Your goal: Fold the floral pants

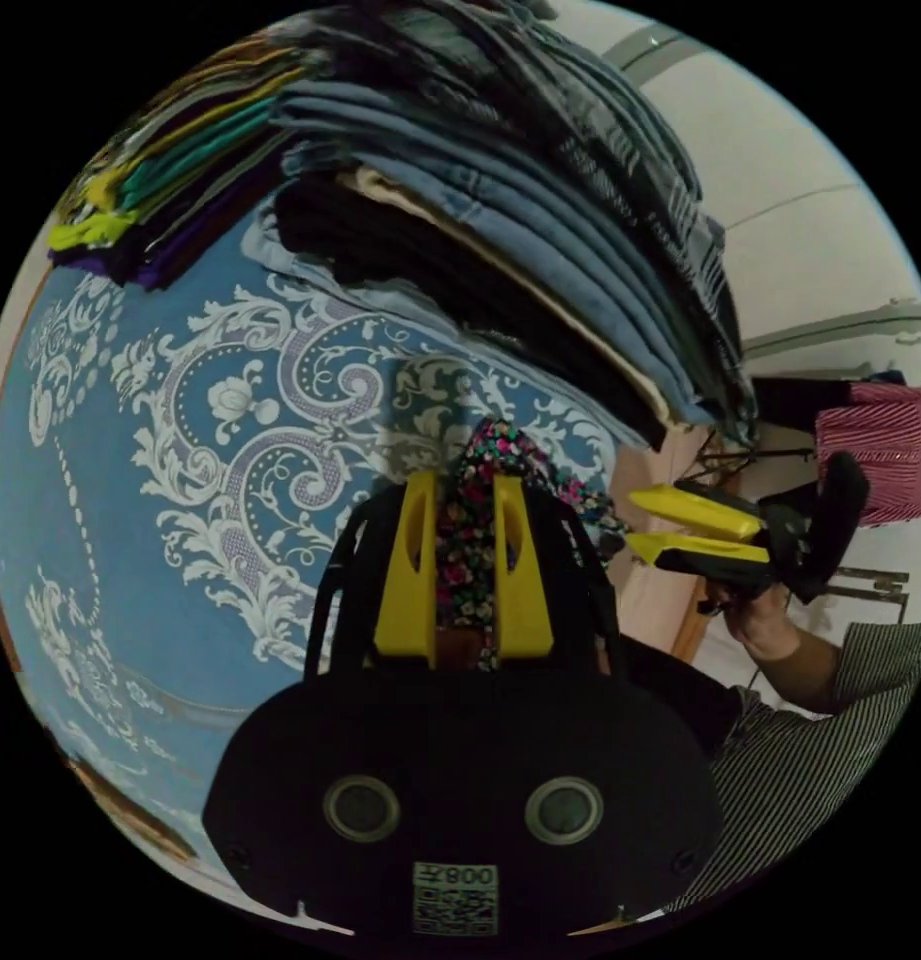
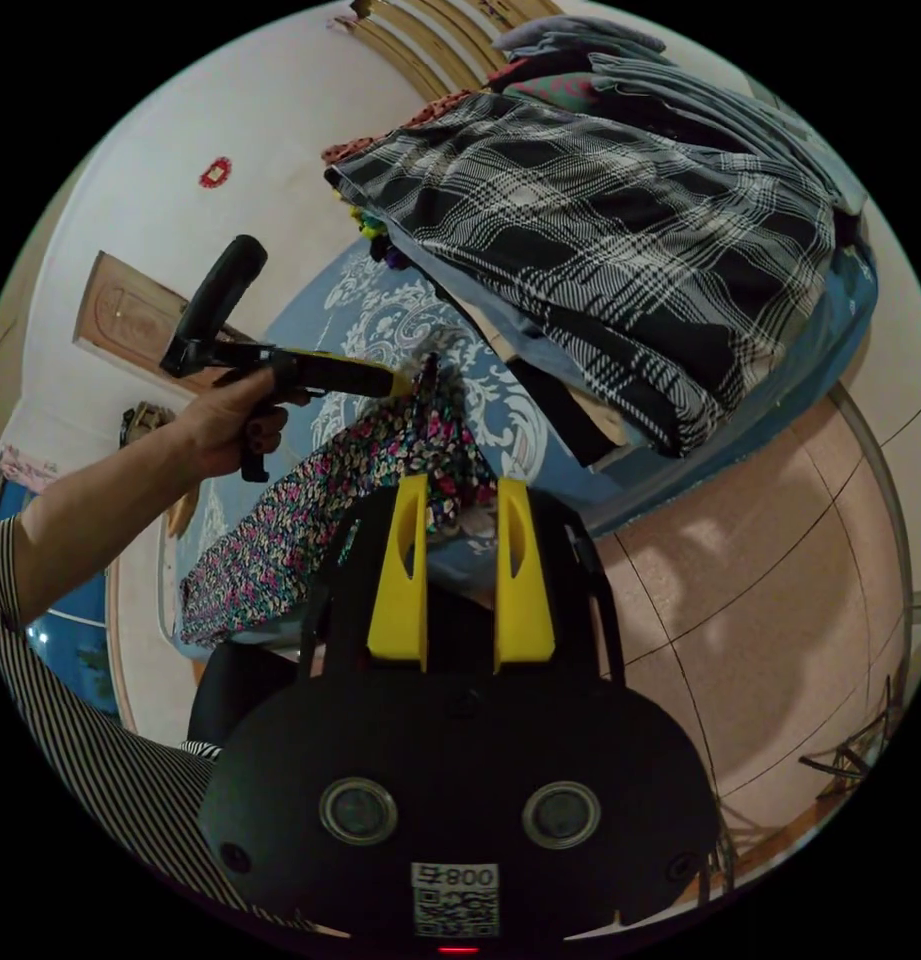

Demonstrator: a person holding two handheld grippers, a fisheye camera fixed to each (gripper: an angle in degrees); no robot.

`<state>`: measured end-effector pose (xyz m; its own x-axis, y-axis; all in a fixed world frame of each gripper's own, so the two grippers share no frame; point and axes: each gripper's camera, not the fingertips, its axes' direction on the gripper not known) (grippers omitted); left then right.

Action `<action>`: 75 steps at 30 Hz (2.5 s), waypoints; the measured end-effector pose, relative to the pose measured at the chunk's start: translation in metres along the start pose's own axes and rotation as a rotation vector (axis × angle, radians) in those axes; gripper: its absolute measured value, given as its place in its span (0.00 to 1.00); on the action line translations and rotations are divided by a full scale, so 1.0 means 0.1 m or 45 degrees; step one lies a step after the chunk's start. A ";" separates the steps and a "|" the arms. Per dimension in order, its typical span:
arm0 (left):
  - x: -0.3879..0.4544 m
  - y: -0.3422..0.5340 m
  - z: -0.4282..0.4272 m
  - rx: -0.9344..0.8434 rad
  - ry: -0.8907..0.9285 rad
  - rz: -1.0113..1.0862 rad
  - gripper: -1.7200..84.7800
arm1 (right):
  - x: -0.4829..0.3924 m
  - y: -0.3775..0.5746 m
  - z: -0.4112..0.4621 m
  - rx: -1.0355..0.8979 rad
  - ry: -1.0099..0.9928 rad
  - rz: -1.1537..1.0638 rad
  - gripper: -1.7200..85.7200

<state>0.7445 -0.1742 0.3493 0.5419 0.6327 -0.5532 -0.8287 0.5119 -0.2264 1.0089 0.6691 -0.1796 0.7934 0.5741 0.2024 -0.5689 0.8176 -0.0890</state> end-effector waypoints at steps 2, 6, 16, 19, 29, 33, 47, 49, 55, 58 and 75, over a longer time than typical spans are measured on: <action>0.05 0.02 -0.03 -0.030 -0.065 0.043 0.10 | -0.09 0.01 0.11 -0.026 0.028 0.003 0.14; 0.05 0.16 -0.14 -0.053 -0.107 0.081 0.07 | -0.27 0.03 0.27 -0.071 0.045 0.036 0.13; -0.21 0.79 -0.66 0.032 0.048 0.064 0.03 | -0.99 0.10 0.43 -0.085 -0.108 0.082 0.05; -0.33 1.10 -0.95 0.084 0.071 0.083 0.03 | -1.29 0.13 0.40 -0.043 -0.219 0.076 0.04; -0.90 2.75 -2.08 0.356 0.166 0.100 0.03 | -2.88 0.25 0.24 0.097 -0.600 -0.155 0.04; -1.19 3.68 -2.44 0.409 0.111 0.086 0.03 | -3.75 0.35 0.37 0.065 -0.674 -0.318 0.04; -2.48 6.90 -2.52 0.442 0.138 -0.343 0.03 | -7.31 0.96 2.18 -0.434 -0.717 -0.824 0.04; -2.63 7.24 -2.43 0.421 0.162 -0.398 0.03 | -7.68 1.06 2.48 -0.518 -0.686 -0.868 0.04; -3.00 8.16 -2.15 0.359 0.181 -0.542 0.03 | -8.68 1.31 3.38 -0.712 -0.586 -0.942 0.04; -3.15 8.53 -2.08 0.321 0.129 -0.625 0.03 | -9.09 1.38 3.81 -0.800 -0.553 -0.944 0.04; -3.09 9.92 -1.73 0.321 0.185 -0.791 0.02 | -10.58 1.43 5.23 -0.969 -0.492 -0.968 0.04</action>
<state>-0.2694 0.0371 0.1569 0.8675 0.1025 -0.4867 -0.3026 0.8853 -0.3530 -0.0255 0.1556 0.1030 0.6817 -0.0258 0.7312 0.4135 0.8380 -0.3560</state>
